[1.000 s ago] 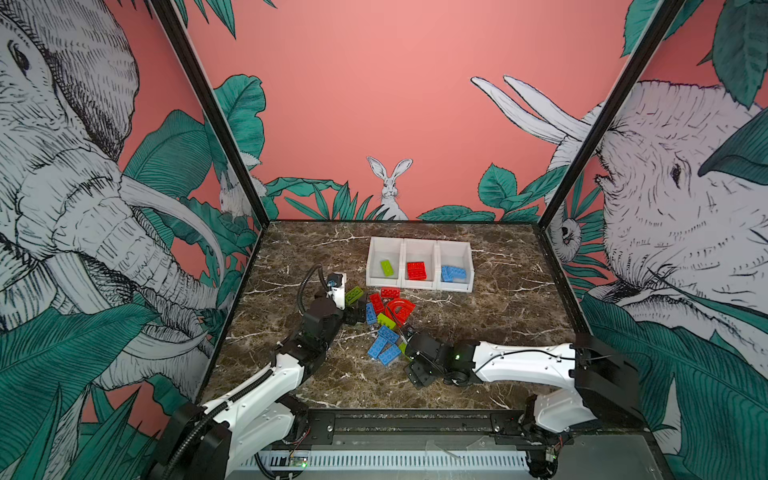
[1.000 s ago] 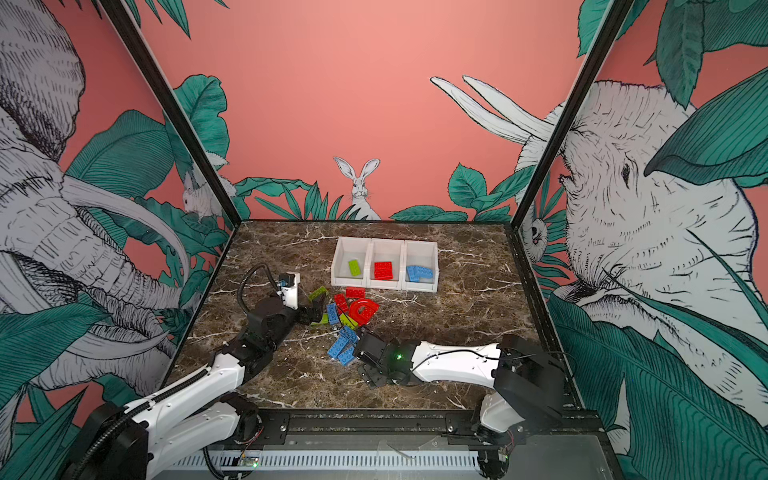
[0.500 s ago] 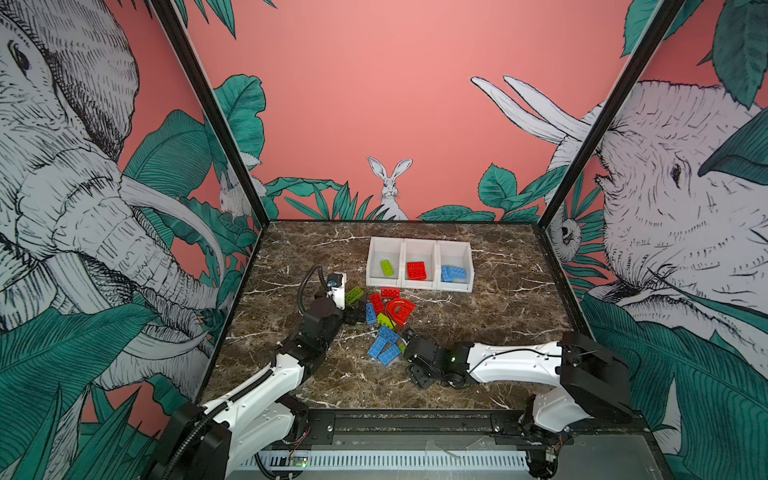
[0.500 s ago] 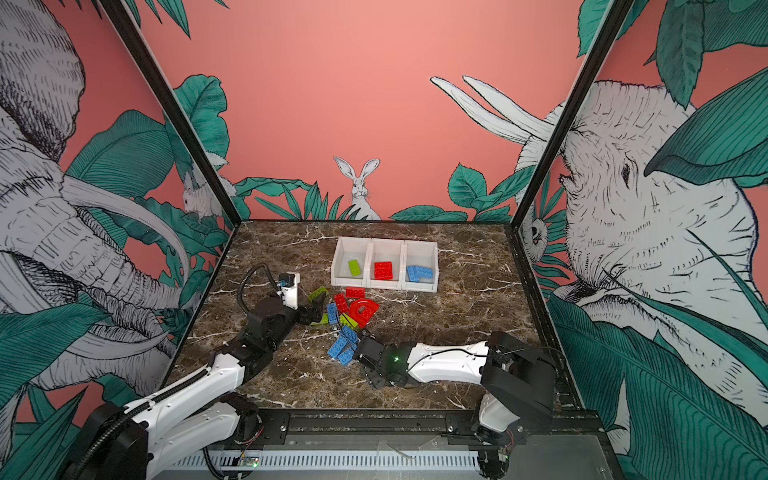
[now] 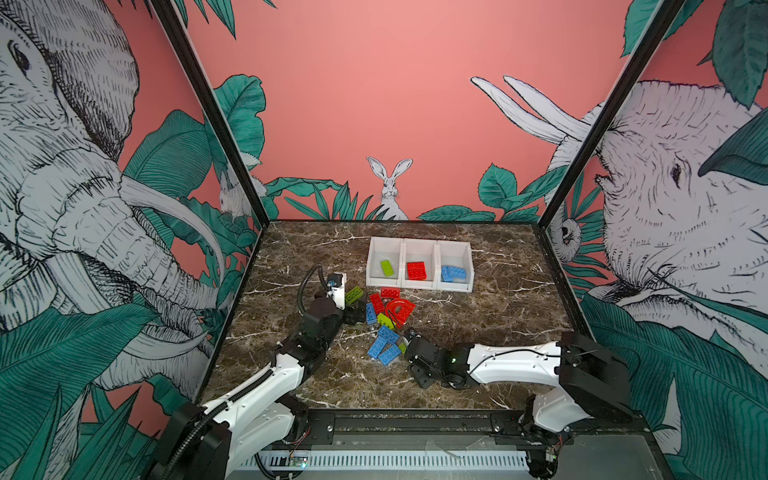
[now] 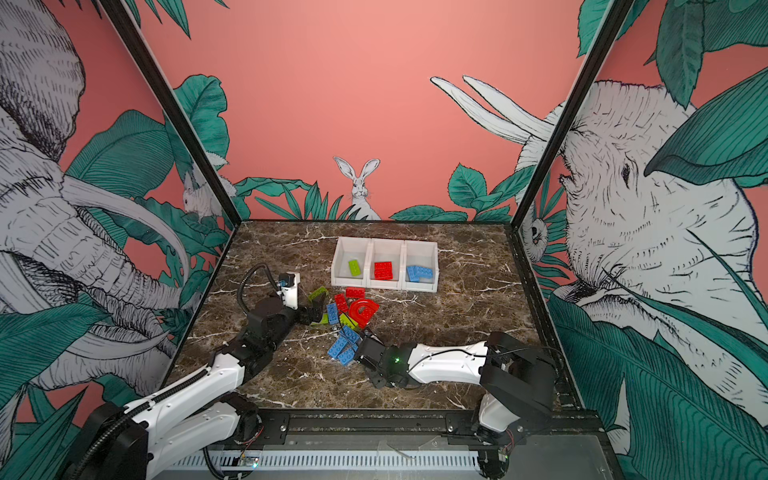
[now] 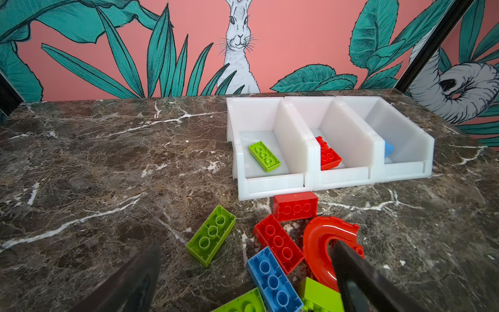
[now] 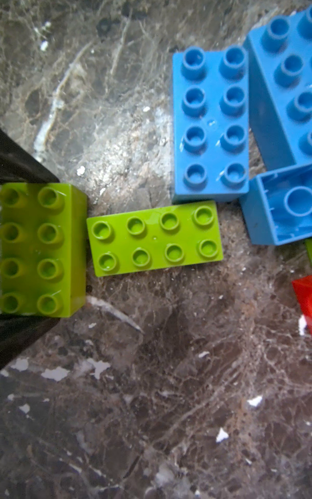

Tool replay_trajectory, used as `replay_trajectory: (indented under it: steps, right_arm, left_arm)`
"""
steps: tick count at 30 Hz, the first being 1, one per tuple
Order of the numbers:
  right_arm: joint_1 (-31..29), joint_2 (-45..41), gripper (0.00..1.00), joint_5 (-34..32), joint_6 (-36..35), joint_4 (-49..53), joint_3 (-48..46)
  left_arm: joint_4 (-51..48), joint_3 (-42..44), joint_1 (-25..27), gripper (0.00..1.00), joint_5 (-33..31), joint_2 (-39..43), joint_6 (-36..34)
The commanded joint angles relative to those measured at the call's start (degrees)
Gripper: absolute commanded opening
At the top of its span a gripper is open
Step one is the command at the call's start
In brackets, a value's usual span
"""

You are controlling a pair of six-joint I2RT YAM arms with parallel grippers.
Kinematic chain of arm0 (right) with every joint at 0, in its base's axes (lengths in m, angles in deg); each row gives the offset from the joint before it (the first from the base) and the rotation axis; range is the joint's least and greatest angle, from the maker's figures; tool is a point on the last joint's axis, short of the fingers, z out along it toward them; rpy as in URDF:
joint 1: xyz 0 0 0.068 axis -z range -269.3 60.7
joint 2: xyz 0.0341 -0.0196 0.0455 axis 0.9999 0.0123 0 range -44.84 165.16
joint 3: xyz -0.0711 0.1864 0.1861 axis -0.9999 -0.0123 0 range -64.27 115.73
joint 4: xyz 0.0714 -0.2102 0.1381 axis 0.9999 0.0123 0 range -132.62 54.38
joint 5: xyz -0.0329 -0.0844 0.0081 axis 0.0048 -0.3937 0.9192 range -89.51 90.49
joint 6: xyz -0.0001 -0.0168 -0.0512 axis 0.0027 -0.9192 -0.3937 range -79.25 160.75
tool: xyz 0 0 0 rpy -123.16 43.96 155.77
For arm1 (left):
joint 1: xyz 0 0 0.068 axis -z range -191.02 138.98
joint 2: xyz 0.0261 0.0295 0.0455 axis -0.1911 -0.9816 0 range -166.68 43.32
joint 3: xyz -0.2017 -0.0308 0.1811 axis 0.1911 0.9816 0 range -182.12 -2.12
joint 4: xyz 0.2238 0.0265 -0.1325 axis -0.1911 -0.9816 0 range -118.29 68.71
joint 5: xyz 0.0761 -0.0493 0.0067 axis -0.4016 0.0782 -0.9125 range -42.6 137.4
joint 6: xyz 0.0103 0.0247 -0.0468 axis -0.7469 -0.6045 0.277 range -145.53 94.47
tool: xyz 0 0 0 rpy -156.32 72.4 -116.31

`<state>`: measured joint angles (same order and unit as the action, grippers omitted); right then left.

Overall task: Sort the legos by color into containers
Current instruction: 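Lower the right gripper and grasp the lime-green brick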

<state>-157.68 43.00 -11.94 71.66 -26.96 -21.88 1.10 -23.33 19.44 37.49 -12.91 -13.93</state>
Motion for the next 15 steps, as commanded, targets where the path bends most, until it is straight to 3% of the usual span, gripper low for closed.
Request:
replay_trajectory:
  steps: [1, 15]
  right_arm:
    - [-0.4, -3.1, 0.47, -2.6, 1.0, 0.9, -1.1]
    - [0.3, -14.6, 0.42, -6.3, 1.4, 1.9, -3.4]
  left_arm:
    - [0.1, 0.4, 0.1, 0.99, -0.1, 0.5, 0.6]
    - [0.2, 0.5, 0.1, 0.99, -0.2, 0.5, 0.7]
